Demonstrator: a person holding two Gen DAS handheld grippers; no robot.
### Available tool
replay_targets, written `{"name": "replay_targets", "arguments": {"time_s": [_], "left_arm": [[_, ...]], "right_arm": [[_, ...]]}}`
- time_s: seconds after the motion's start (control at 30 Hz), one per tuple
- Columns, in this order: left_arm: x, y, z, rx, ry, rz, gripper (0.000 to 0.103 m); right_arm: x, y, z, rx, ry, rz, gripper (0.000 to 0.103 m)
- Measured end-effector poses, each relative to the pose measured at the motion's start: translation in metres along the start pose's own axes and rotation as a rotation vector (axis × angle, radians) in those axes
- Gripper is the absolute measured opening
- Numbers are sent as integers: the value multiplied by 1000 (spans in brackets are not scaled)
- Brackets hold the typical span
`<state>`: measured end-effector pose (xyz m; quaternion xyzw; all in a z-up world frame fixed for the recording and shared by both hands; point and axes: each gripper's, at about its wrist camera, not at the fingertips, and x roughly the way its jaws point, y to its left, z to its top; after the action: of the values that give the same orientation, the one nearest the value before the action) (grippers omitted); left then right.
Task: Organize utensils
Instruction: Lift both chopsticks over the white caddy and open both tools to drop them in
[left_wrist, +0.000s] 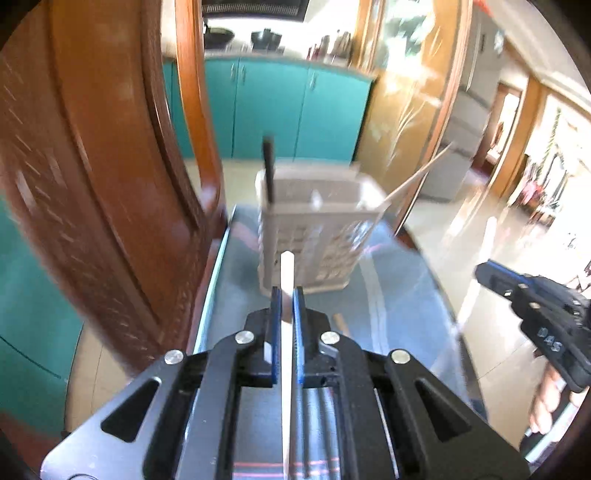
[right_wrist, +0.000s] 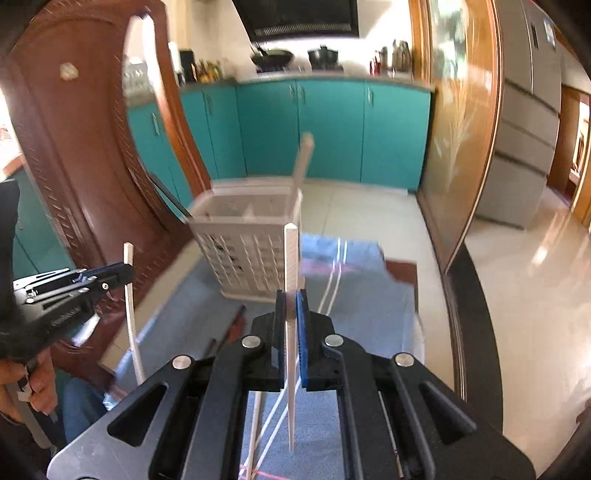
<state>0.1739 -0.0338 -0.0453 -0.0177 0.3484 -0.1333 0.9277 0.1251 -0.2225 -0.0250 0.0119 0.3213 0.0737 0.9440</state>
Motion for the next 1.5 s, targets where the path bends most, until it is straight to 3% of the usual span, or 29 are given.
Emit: {"name": "replay_targets", "arguments": {"time_s": [0.3, 0.53, 0.67, 0.73, 0.83, 1.0, 1.27, 1.33, 1.4, 1.5], "left_arm": [[-93, -2, 41, 3, -221, -64, 7], [-106, 2, 109, -48, -355, -59, 7], [-93, 6, 136, -99, -462, -12, 7], [-79, 9, 140, -130, -482, 6, 7], [-58, 16, 136, -142, -481, 50, 7], [-5, 13, 120, -120, -388, 81, 7], [5, 7, 93, -80, -351, 59, 7], [-1, 4, 89, -65, -359, 58, 9], [-10, 2, 81, -56, -369, 58, 17], [-20, -1, 70, -55, -383, 60, 28]], "right_arm": [[-48, 2, 47, 9, -141, 76, 6], [-43, 15, 105, 39, -269, 50, 6], [-37, 15, 121, 106, -369, 32, 6], [-23, 14, 122, 124, -370, 1, 6], [10, 15, 109, 129, -321, -26, 6], [39, 13, 88, 126, -260, -26, 6], [43, 10, 66, 108, -221, -35, 9], [36, 8, 63, 119, -231, -26, 23], [18, 6, 58, 131, -273, -19, 35], [-11, 7, 42, 110, -324, -6, 38]]}}
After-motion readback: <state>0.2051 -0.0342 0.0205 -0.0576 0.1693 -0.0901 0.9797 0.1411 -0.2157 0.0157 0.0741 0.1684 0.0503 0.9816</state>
